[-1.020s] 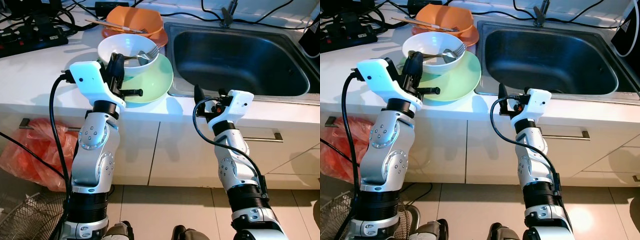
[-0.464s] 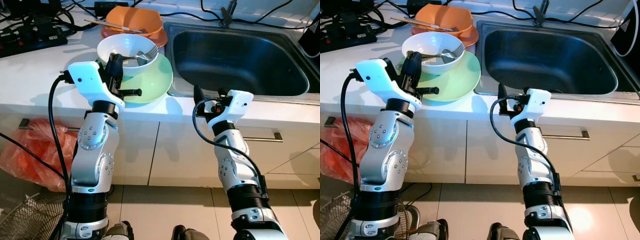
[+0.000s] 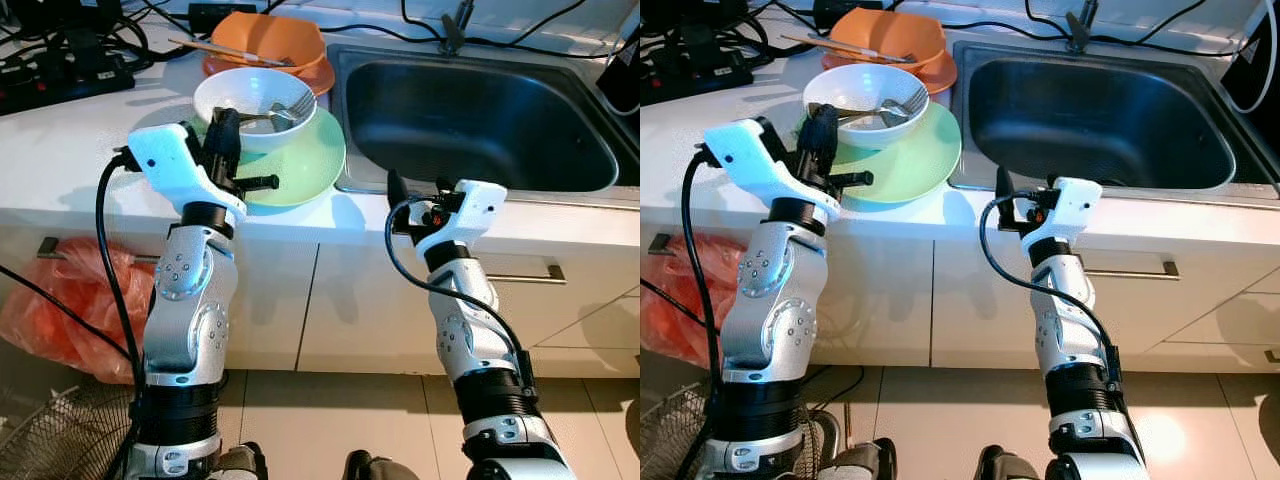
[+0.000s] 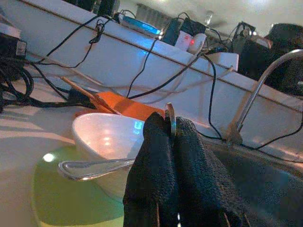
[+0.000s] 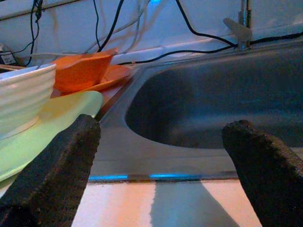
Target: Kitchen organization
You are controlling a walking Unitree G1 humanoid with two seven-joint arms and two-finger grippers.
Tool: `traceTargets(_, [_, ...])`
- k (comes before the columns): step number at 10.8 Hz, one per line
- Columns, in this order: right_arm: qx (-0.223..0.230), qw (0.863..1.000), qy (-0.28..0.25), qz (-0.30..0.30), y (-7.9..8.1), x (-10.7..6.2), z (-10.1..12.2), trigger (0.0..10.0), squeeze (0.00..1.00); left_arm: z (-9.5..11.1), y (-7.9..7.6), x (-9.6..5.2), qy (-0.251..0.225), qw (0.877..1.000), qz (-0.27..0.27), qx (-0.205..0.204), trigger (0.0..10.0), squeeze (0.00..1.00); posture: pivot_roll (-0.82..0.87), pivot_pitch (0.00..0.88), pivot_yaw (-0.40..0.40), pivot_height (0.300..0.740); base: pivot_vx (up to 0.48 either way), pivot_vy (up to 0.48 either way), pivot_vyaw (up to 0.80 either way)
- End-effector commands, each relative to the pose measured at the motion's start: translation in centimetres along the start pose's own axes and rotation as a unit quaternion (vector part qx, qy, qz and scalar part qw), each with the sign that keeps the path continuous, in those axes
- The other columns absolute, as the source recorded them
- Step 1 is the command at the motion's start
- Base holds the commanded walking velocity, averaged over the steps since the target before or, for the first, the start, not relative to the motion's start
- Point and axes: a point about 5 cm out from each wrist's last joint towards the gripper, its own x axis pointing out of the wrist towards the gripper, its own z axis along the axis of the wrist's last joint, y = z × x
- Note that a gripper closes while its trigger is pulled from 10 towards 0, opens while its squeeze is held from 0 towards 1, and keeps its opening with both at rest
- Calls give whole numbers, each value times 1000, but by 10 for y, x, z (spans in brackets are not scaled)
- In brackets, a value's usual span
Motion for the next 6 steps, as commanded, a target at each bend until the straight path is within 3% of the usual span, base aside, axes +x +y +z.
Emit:
traceTargets(1, [6,1000,22,-11,-4,-3,-8,10000,0,7,-6,3,-17,1000,-11,-14,10000,0,109,141,-71,740,0,0,0])
traceTargets(6, [7,1000,23,-11,-4,-3,-8,10000,0,20,-3,5,-55,998,1,-39,10000,0,112,144,-72,740,0,0,0])
